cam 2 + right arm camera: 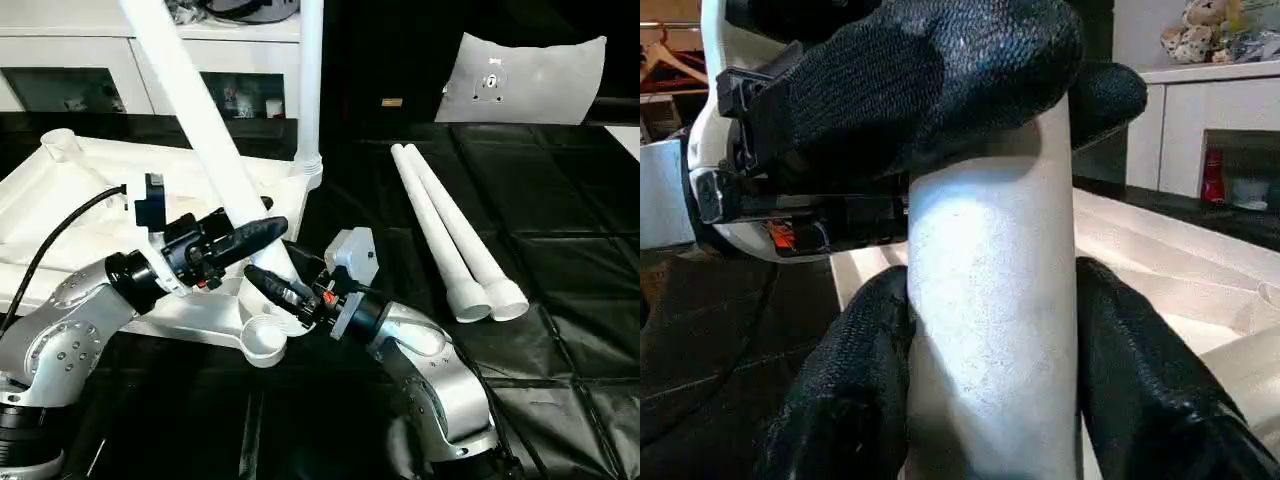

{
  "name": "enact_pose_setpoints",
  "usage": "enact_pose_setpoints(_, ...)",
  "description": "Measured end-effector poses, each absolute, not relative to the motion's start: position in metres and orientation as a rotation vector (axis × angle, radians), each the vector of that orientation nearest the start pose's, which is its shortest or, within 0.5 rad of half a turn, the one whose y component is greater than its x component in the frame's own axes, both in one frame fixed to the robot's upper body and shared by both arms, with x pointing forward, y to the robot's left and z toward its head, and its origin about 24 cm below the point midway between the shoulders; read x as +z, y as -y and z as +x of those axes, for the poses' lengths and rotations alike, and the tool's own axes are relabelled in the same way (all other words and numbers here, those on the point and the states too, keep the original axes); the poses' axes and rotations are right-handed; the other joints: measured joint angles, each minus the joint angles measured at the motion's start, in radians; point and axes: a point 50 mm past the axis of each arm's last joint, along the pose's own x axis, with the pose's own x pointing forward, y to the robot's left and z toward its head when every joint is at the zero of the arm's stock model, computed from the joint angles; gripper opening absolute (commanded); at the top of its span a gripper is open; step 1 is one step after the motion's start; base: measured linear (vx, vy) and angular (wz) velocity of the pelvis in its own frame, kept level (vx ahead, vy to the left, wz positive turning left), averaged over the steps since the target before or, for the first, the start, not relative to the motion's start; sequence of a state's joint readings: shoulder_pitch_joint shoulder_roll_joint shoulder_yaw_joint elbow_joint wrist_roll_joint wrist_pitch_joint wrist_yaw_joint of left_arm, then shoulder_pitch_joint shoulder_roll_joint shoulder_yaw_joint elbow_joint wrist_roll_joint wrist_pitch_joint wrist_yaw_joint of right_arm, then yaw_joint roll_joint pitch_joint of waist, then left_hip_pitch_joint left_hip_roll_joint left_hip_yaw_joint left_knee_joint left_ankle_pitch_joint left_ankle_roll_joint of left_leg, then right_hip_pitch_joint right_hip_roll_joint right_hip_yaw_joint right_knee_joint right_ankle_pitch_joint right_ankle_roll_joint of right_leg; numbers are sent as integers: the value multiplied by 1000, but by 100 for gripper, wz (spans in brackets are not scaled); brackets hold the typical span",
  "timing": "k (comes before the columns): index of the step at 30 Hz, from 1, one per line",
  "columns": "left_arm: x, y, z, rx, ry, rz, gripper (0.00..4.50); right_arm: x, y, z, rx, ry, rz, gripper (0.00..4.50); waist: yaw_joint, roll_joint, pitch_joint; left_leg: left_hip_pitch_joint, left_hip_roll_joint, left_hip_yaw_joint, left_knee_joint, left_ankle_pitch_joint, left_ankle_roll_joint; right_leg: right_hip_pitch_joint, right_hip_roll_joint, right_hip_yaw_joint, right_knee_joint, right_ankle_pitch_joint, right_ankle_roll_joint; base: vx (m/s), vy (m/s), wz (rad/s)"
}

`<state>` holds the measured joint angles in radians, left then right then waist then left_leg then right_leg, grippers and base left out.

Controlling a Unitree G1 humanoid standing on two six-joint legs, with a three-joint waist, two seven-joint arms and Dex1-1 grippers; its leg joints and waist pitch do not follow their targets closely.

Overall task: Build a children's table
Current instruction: Pick table leg

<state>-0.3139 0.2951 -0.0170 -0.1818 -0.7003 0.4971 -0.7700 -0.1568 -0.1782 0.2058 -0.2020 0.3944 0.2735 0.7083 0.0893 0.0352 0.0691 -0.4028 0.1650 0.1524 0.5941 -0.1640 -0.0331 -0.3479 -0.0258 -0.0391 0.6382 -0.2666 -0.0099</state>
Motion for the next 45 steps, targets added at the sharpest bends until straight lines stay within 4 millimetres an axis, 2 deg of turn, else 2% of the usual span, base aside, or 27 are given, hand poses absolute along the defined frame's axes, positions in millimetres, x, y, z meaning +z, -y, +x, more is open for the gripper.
enact_pose_setpoints(2, 140, -121, 273, -1092, 53, -355, 207, 101, 82, 248, 1046, 70, 166, 189, 0, 0, 0, 0, 0, 0, 1, 0, 0, 0, 0, 0, 0, 0, 0, 0, 0, 0)
enact_pose_setpoints(9, 135, -115, 276, -1032, -37, -607, 193, 101, 86, 251, 1018, 72, 174, 189, 0, 0, 0, 0, 0, 0, 3, 0, 0, 0, 0, 0, 3, 0, 0, 0, 0, 0)
enact_pose_setpoints(15, 136, -110, 277, -1000, -83, -682, 190, 100, 86, 251, 1005, 68, 178, 189, 0, 0, 0, 0, 0, 0, 3, 0, 0, 0, 0, 0, 3, 0, 0, 0, 0, 0)
enact_pose_setpoints(20, 139, -111, 278, -988, -72, -642, 190, 101, 86, 252, 1001, 72, 179, 189, 1, 0, 0, 0, 0, 0, 3, 0, 0, 0, 0, 1, 3, 0, 0, 0, 0, 0)
enact_pose_setpoints(27, 153, -112, 282, -1010, -28, -491, 190, 108, 84, 257, 1000, 90, 168, 189, 1, 0, 0, 0, 0, 0, 3, 0, 0, 0, 0, 1, 3, 0, 0, 0, 0, 0)
enact_pose_setpoints(28, 155, -112, 283, -1013, -28, -467, 190, 109, 84, 258, 1002, 87, 167, 244, 1, 0, 0, 0, 0, 0, 3, 0, 0, 0, 0, 1, 3, 0, 0, 0, 0, 0)
enact_pose_setpoints(29, 157, -112, 284, -1016, -30, -436, 190, 110, 84, 259, 1005, 81, 163, 258, 0, 0, 0, 0, 0, 0, 3, 0, 0, 0, 0, 1, 3, 0, 0, 0, 0, 0)
enact_pose_setpoints(33, 160, -121, 290, -949, -38, -345, 190, 107, 85, 259, 1006, 48, 185, 298, 0, 0, 0, 0, 0, 0, 3, 0, 0, 0, 0, 1, 3, 0, 0, 0, 0, 0)
enact_pose_setpoints(35, 160, -125, 291, -916, -39, -323, 190, 107, 85, 258, 1013, 44, 201, 303, 0, 0, 0, 0, 0, 0, 3, 0, 0, 0, 0, 1, 3, 0, 0, 0, 0, 0)
enact_pose_setpoints(37, 162, -125, 292, -912, -37, -318, 190, 107, 86, 259, 1011, 39, 221, 331, 1, 0, 0, 0, 0, 0, 3, 0, 0, 0, 0, 0, 3, 0, 0, 0, 0, 0)
enact_pose_setpoints(39, 164, -126, 293, -919, -44, -307, 190, 109, 85, 259, 1024, 24, 259, 331, 2, 0, 0, 0, 0, 0, 3, 0, 0, 0, 0, 1, 3, 0, 0, 0, 0, 0)
enact_pose_setpoints(41, 166, -128, 293, -931, -50, -297, 190, 113, 91, 263, 1017, 16, 292, 360, 2, 0, 0, 0, 0, 0, 4, 0, 0, 0, 0, 1, 3, 0, 0, 0, 0, 0)
enact_pose_setpoints(45, 167, -129, 291, -970, -64, -305, 190, 123, 105, 270, 1014, -2, 337, 387, 2, 0, 0, 0, 0, 1, 4, 0, 0, 0, -1, 1, 4, 0, 0, 0, 0, 0)
